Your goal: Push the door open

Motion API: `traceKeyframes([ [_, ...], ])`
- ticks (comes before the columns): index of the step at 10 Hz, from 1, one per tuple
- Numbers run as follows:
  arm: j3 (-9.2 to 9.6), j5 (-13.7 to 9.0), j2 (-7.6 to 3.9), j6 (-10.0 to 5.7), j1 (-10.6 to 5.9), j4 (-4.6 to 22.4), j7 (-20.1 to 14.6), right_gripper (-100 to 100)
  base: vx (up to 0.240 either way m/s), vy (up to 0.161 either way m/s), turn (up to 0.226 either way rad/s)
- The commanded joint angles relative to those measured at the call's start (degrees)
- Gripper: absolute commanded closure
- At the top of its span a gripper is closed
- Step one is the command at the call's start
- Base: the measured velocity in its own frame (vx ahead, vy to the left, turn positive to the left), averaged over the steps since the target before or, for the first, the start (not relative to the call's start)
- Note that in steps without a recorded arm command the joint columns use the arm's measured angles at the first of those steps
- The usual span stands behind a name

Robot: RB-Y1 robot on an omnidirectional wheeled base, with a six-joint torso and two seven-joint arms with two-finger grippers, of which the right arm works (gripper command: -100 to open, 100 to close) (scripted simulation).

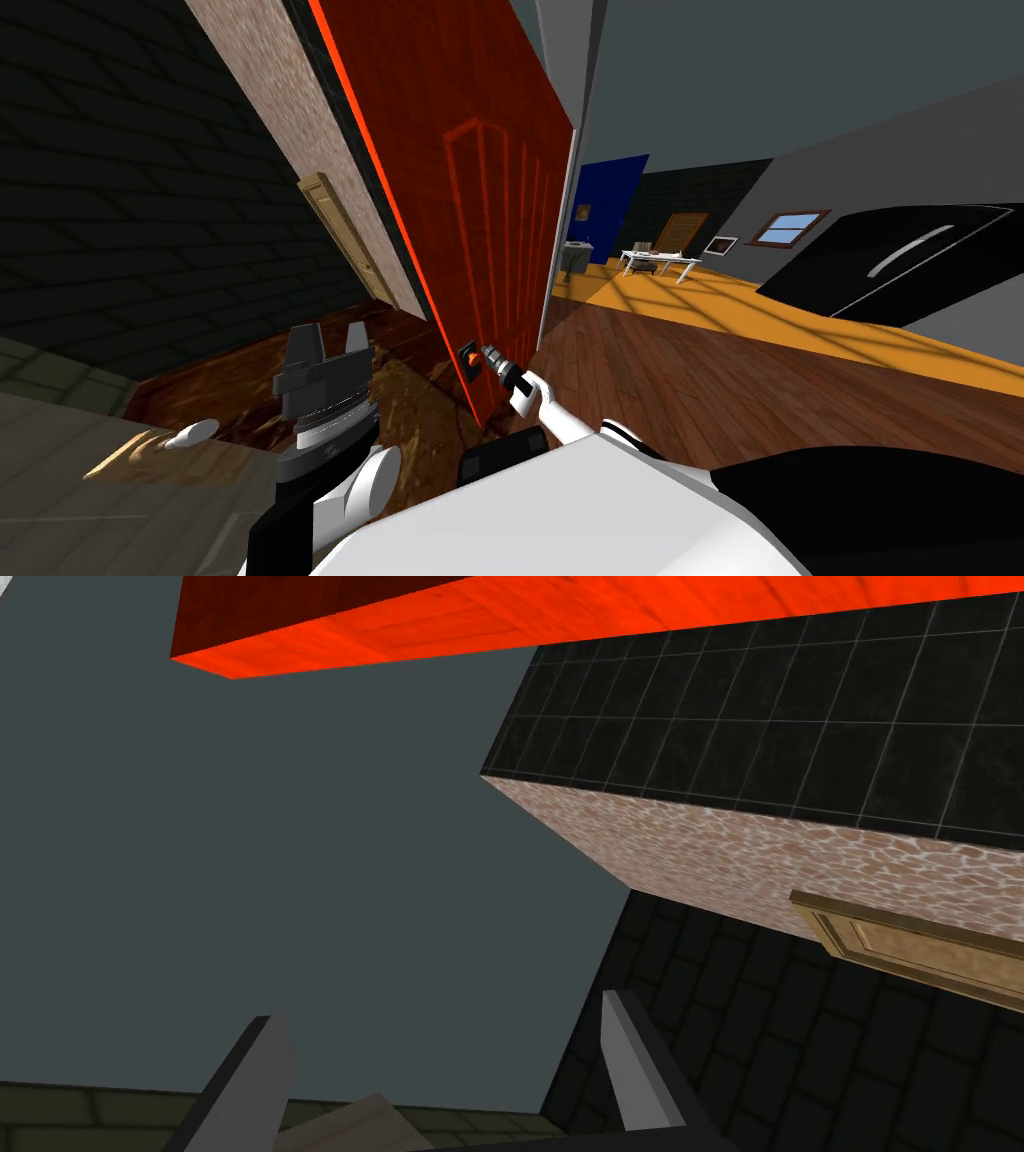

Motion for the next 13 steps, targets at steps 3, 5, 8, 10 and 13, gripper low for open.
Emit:
traceKeyframes([
  [3,0.84,-0.2,-0.27,0.21,0.43,-1.0,-0.6,-100,-0.162,-0.091,-0.003],
  [5,1.40,-0.3,-0.17,0.35,0.72,-1.7,-1.0,-100,-0.220,-0.096,-0.026],
  [8,2.22,-0.5,0.42,0.56,1.15,-2.7,-1.7,-100,-0.206,-0.066,-0.027],
  [10,1.77,-0.4,0.09,0.30,0.99,-2.1,-1.3,-100,-0.012,0.017,0.019],
  [13,1.34,-0.4,0.03,0.05,0.79,-1.7,-1.0,-100,0.157,0.120,0.018],
])
